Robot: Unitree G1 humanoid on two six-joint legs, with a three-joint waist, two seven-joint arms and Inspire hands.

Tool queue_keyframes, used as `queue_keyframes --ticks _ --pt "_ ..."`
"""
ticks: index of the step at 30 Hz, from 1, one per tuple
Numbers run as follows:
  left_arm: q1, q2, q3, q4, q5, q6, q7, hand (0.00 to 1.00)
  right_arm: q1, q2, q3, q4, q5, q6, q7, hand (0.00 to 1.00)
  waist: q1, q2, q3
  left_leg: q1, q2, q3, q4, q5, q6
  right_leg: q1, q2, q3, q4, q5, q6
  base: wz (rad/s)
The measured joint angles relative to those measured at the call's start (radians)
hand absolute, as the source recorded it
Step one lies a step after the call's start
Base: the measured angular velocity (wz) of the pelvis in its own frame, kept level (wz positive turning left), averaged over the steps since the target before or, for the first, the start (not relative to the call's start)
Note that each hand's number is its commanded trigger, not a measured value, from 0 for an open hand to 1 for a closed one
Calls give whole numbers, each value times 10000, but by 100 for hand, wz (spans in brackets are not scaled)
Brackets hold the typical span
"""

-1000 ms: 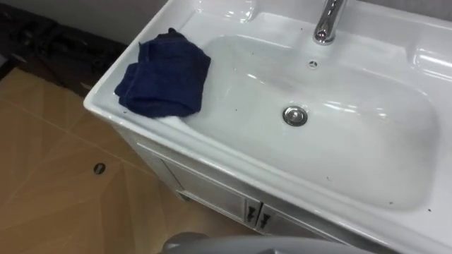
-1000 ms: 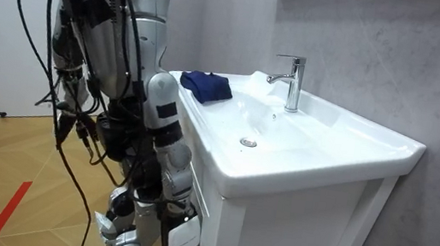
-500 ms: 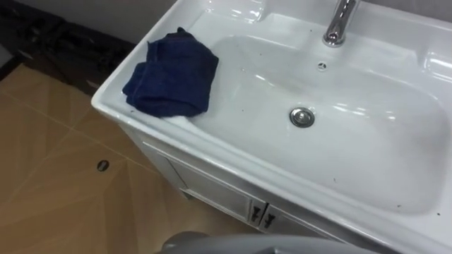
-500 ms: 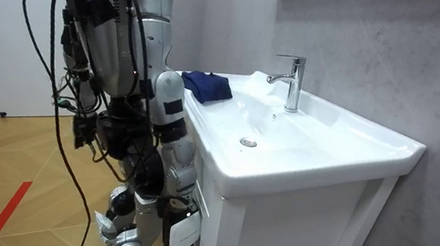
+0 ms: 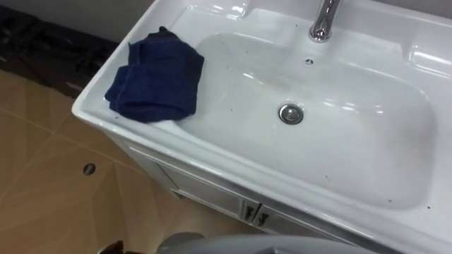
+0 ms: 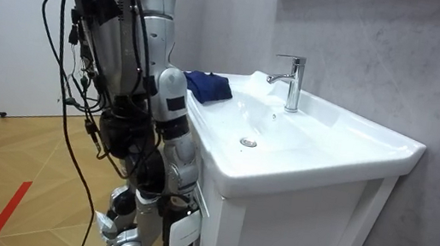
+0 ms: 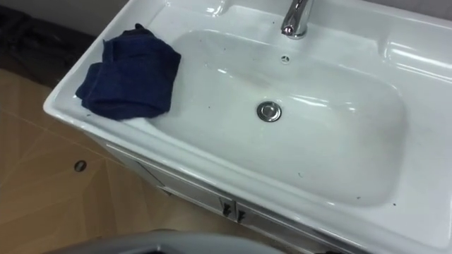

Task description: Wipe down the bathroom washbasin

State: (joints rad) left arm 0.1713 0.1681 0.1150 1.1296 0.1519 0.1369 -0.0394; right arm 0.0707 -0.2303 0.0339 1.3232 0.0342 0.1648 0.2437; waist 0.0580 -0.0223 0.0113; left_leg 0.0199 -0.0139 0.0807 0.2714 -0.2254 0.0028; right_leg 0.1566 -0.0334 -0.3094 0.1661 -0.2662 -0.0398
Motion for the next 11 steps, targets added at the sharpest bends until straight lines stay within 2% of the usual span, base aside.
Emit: queue_keyframes --ticks 5,11 --pt "-29 29 -1 1 371 162 -455 0 -24 -8 30 -4 -26 4 8 0 2 18 -8 1 5 -5 17 -3 5 -1 0 40 -29 -5 8 0" --pt "-52 53 -130 4 1037 296 -764 0 -71 -15 33 0 -173 29 90 0 -179 -4 -21 -5 4 23 20 -3 5 6 1 20 24 -6 10 0"
